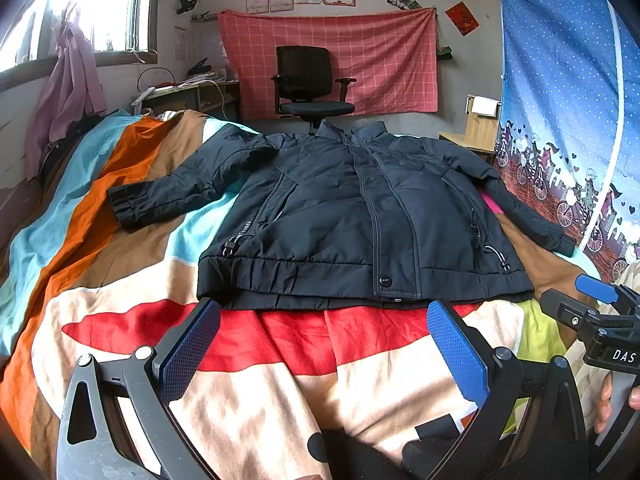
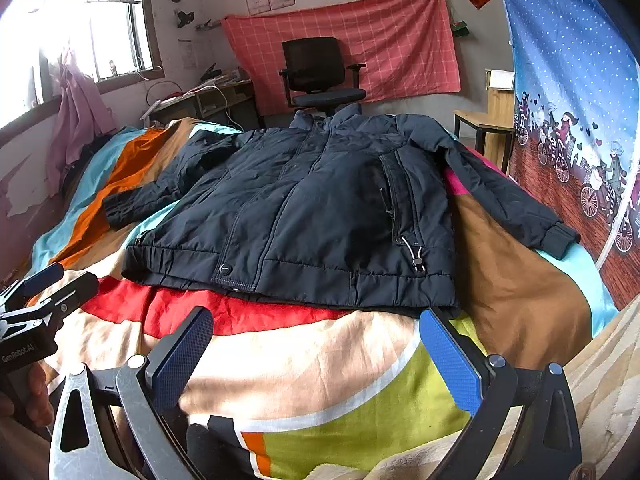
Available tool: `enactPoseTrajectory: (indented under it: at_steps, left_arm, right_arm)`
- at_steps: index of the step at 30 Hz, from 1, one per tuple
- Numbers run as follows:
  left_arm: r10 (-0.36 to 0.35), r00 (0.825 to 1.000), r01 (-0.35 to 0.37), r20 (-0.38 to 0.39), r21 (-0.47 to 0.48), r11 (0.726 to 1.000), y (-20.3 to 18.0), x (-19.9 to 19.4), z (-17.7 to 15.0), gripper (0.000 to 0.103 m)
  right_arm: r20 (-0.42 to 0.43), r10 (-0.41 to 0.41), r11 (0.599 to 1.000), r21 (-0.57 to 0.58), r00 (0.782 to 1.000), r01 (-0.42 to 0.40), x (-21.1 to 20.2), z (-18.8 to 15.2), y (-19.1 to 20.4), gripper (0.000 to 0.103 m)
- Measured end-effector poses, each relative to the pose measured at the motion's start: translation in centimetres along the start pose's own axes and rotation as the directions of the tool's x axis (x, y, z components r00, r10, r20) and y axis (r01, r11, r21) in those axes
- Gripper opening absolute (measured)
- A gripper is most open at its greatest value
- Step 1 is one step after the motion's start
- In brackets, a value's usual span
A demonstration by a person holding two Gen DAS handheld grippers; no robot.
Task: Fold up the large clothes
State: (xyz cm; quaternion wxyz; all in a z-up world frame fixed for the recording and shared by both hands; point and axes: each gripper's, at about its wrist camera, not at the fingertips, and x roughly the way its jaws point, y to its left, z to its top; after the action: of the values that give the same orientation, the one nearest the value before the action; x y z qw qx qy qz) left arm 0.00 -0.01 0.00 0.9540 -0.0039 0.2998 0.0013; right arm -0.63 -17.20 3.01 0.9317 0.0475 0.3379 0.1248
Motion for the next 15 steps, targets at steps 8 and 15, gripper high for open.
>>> enactPoseTrajectory:
  at_steps: [8,15]
  left_arm:
    - [0.000,1.000,0.000,0.000,0.000,1.000,0.00,0.01,0.01,0.101]
    - [0.002,1.000,-0.002,0.001,0.001,1.000,0.00,0.00,0.00,0.101]
  right_arm:
    - [0.002,0.000,1.000,0.003,1.000,0.000,0.01,-0.04,-0.08,0.103]
    - [0.003,0.000,1.000,0.005,1.000,0.000,0.00,-0.08,-0.04,0.103]
